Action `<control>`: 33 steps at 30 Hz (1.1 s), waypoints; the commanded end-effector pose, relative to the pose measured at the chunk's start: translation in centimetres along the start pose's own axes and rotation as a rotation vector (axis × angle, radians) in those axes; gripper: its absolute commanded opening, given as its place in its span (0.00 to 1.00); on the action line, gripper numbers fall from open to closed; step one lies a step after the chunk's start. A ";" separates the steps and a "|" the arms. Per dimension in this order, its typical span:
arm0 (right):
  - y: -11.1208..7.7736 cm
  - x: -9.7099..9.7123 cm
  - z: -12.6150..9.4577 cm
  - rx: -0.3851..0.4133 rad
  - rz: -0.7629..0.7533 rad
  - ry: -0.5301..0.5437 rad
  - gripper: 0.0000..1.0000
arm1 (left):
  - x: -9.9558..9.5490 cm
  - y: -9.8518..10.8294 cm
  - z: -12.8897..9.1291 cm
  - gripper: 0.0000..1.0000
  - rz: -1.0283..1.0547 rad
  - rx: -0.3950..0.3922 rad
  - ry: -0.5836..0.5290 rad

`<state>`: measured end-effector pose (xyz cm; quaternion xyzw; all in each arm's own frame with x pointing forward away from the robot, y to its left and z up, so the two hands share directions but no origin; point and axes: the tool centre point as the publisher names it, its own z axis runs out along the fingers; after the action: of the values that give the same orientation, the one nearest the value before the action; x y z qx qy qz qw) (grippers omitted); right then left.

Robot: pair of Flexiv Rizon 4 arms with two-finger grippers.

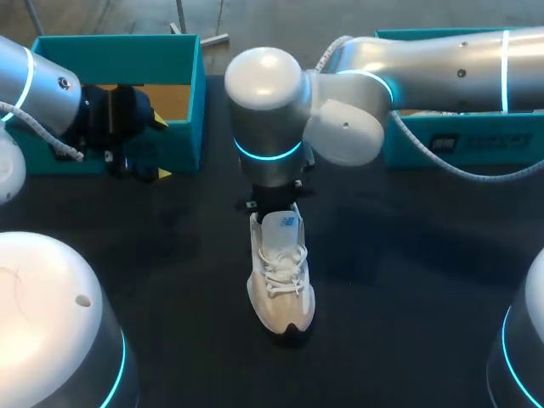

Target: Take the shoe out of the shoebox, open the shoe tongue, remove and reinsert the insole, then place the shoe into the shoebox

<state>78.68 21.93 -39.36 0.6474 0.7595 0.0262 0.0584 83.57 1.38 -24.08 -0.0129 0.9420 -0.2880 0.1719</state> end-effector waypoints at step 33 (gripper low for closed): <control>-1.0 0.5 -4.7 0.334 0.055 0.020 0.00 | 0.0 0.0 0.0 1.00 0.001 -0.004 0.000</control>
<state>77.11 22.37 -34.88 0.6682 0.7358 -0.0931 -0.0591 83.57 1.38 -24.08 -0.0129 0.9420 -0.2880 0.1719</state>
